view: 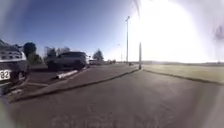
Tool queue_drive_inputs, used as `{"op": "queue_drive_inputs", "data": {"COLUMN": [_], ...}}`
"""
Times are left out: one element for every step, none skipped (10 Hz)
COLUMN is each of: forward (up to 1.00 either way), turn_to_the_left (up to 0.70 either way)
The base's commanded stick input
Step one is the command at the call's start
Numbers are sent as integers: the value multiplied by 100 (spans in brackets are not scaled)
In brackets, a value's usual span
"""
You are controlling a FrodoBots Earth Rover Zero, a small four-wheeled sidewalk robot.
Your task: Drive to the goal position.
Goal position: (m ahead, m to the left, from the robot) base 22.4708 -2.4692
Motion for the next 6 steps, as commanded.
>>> {"op": "queue_drive_inputs", "data": {"forward": [70, 70, 70, 70, 70, 70], "turn_to_the_left": [0, 0, 0, 0, 0, 0]}}
